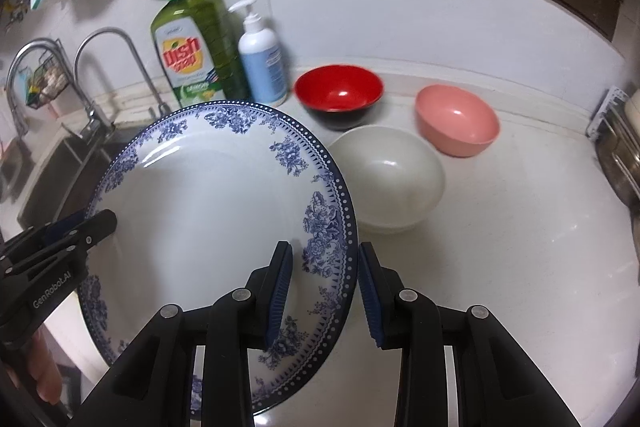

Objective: Organize plates and bowls
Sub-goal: 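Lift the small plate with both tools and carry it over the plate stack, then lower the small plate onto the large blue-and-white plate and open both tools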

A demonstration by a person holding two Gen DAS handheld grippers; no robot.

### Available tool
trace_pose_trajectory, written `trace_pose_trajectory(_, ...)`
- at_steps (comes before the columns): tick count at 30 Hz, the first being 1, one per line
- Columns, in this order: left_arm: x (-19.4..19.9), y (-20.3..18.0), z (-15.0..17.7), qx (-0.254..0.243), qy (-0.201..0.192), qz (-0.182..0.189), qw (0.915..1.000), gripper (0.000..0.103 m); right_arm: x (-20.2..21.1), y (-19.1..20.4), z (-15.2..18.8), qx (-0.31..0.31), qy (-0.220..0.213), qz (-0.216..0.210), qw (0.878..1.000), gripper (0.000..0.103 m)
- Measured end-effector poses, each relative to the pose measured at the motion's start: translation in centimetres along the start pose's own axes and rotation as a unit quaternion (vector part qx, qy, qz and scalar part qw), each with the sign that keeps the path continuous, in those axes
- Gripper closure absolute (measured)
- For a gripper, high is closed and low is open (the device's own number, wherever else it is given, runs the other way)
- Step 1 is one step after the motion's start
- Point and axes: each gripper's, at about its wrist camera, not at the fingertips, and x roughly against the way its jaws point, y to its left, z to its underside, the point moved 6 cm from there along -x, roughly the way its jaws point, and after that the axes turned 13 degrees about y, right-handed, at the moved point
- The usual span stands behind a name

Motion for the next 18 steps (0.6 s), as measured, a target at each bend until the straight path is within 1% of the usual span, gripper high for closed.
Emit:
trace_pose_trajectory(8, -2.2, 0.2, 1.4, 0.0, 0.033, 0.003, 0.9995, 0.067, -2.0, 1.1, 1.0, 0.006, 0.031, 0.001, 0.999, 0.068)
trace_pose_trajectory(18, -4.9, -0.2, 2.4, -0.002, 0.064, 0.003, 0.9979, 0.067, -4.5, 0.6, 2.3, 0.003, 0.069, -0.001, 0.998, 0.068)
